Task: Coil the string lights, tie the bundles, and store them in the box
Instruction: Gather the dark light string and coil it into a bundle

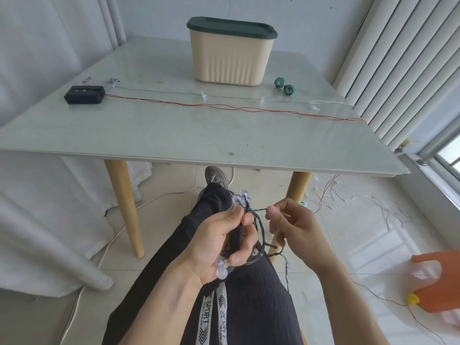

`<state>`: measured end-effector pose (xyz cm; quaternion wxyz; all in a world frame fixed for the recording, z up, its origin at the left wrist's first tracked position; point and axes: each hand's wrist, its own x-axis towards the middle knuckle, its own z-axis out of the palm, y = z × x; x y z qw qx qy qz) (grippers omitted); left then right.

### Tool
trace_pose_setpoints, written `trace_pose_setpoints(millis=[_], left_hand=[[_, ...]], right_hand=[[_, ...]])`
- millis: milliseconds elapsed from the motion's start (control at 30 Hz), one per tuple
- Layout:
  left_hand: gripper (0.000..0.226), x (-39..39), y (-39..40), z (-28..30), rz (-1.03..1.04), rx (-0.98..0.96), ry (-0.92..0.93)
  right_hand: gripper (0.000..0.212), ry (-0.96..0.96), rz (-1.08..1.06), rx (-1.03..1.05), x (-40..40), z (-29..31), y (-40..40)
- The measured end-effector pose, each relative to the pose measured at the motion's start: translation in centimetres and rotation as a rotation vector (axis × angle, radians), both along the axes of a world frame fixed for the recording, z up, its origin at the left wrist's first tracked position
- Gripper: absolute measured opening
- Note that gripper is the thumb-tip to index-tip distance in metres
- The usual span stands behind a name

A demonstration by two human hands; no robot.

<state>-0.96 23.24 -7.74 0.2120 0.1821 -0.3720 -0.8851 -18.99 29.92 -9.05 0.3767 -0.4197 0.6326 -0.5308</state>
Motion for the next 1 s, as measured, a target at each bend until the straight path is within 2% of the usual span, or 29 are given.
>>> trace_pose_setpoints(millis=[133, 267, 333, 400, 467, 533, 600, 700, 833, 1000], left_hand=[[0.03, 0.0, -0.2, 0.0, -0.001, 0.09, 0.079], [0.034, 0.3, -1.0, -0.3, 0.12, 0.194, 0.142], [0.035, 0.3, -1.3, -0.4, 0.204, 0.254, 0.176], [0.035, 0.2, -1.3, -0.5, 0.28, 0.306, 0.224], [0.033, 0.2, -1.4, -0.4, 0.341, 0.324, 0.263], [0.028, 0.3, -1.6, -0.1, 0.376, 0.319, 0.295], [0.027, 0.5, -1.8, 0.1, 0.399, 0.304, 0.305], [0.028, 0.9, -2.1, 0.0, 0.425, 0.312, 0.313], [0.031, 1.1, -2.3, -0.1, 0.477, 0.313, 0.32], [0.033, 1.6, -2.8, -0.3, 0.557, 0.298, 0.3]], right_hand=[[0.038, 0.11, -0.048, -0.002, -0.4, -0.3, 0.2], [0.038, 0.198, 0.055, 0.129, -1.7, -0.2, 1.2], [0.03, 0.16, 0.049, 0.098, -2.1, -0.4, 1.9], [0.028, 0.132, -0.046, 0.006, -2.5, -0.7, 2.4], [0.027, 0.115, -0.05, -0.025, -2.6, -0.9, 2.8], [0.017, 0.12, 0.03, 0.011, -2.7, -1.5, 3.1], [0.009, 0.19, 0.085, 0.068, -2.6, -1.9, 3.3], [0.019, 0.265, 0.083, 0.098, -2.6, -2.2, 3.6], [0.015, 0.121, 0.007, 0.112, -2.7, -2.1, 4.2], [0.012, -0.045, -0.021, 0.23, -3.4, -2.8, 5.3]])
